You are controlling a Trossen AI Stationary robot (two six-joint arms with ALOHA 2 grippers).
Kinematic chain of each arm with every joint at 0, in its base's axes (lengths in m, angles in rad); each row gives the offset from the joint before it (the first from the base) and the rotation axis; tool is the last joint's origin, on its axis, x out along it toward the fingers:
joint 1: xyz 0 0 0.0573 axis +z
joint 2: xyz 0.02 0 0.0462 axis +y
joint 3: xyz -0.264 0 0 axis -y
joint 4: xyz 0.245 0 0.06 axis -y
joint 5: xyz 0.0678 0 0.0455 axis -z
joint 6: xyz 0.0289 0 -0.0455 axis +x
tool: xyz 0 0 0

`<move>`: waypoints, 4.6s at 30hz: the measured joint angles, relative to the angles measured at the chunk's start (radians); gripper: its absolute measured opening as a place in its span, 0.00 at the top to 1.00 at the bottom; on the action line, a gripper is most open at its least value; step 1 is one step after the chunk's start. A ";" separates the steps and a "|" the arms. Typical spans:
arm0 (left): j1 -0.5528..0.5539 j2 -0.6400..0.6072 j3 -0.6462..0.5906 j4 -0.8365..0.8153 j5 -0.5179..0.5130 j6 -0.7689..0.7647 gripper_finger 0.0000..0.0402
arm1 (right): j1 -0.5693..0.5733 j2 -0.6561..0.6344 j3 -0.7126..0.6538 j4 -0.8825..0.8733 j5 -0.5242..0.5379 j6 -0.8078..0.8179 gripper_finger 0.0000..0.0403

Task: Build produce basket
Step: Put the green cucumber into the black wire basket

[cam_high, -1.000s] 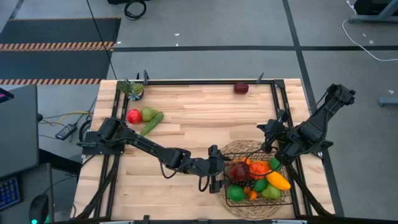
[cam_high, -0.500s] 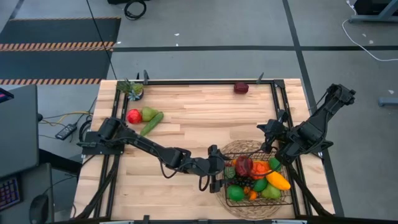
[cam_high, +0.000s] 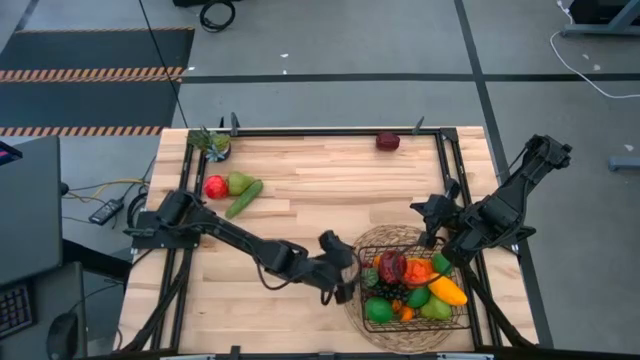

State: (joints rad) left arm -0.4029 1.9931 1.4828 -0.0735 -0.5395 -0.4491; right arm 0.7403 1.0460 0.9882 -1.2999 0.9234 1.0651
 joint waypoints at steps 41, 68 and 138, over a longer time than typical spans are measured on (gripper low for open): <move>0.372 -0.196 -0.340 -1.281 0.178 -0.501 0.00 | 0.000 0.001 -0.005 0.043 -0.009 -0.074 0.96; 0.683 -0.451 -0.576 -0.799 0.407 -0.196 0.00 | 0.001 0.053 -0.005 0.096 -0.112 -0.039 0.96; 0.663 -0.451 -0.787 -0.439 0.411 -0.127 0.52 | 0.003 0.141 -0.005 0.163 -0.156 -0.185 0.96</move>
State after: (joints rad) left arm 0.2603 1.5417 0.6955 -0.5128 -0.1290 -0.5757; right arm 0.7433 1.1866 0.9833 -1.1366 0.7673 0.8801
